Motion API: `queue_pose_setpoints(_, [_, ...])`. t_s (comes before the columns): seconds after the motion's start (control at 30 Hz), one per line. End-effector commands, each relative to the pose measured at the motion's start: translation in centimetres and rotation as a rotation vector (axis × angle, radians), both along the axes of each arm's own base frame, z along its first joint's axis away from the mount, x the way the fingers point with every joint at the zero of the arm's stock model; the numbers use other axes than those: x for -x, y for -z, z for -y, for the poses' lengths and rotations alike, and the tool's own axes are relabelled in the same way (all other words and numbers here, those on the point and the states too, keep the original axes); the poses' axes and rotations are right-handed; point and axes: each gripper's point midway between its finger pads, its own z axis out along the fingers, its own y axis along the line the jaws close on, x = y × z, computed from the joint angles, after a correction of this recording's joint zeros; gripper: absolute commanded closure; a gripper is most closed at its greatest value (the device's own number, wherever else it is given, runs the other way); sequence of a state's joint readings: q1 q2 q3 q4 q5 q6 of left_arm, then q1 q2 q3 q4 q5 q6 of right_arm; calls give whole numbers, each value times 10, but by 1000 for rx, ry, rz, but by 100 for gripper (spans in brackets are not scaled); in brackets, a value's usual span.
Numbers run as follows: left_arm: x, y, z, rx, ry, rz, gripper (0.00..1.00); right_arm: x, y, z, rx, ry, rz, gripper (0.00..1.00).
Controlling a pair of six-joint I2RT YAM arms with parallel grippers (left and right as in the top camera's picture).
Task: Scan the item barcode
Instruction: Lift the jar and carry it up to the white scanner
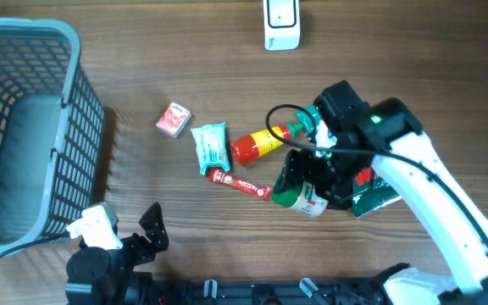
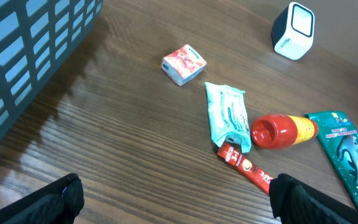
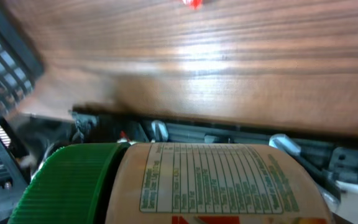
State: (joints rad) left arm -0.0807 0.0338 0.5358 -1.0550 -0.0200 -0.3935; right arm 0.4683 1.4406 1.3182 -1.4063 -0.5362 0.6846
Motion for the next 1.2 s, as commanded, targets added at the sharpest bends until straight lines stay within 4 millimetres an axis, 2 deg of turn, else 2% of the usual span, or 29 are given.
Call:
queue_pose_setpoints(0.0, [0,1,0,-15,8,-1,0,-29,-11,10,94,69,229,26])
queue_pose_setpoints(0.07, [0,1,0,-15,8,-1,0,-54,-13,12,141,112,356,27])
queue_pose_setpoints(0.13, [0,1,0,-15,8,-1,0,-89,-18,20,219,159,519,32])
queue_pose_setpoints(0.17, [0,1,0,-15,8,-1,0,-113,-23,27,271,204,621,32])
queue_pose_setpoints(0.27, [0,1,0,-15,8,-1,0,-153,-36,32,320,288,782,28])
queue_pose_setpoints(0.3, [0,1,0,-15,8,-1,0,-163,-39,32,327,304,821,28])
queue_pose_setpoints(0.33, [0,1,0,-15,8,-1,0,-172,-44,32,332,318,860,32])
queue_pose_setpoints(0.43, [0,1,0,-15,8,-1,0,-198,-48,37,384,385,949,34])
queue_pose_setpoints(0.53, [0,1,0,-15,8,-1,0,-226,-44,36,454,375,1035,38])
queue_pose_setpoints(0.6, [0,1,0,-15,8,-1,0,-245,-38,25,463,309,1096,38])
queue_pose_setpoints(0.67, [0,1,0,-15,8,-1,0,-265,-29,14,479,232,1156,33])
queue_pose_setpoints(0.83, [0,1,0,-15,8,-1,0,-310,-9,-9,514,96,1310,32])
queue_pose_setpoints(1.0, [0,1,0,-15,8,-1,0,-353,4,-18,486,22,1457,29])
queue_pose_setpoints(1.07, [0,1,0,-15,8,-1,0,-367,4,-12,466,63,1500,29])
queue_pose_setpoints(1.17, [0,1,0,-15,8,-1,0,-390,3,-15,377,79,1563,30])
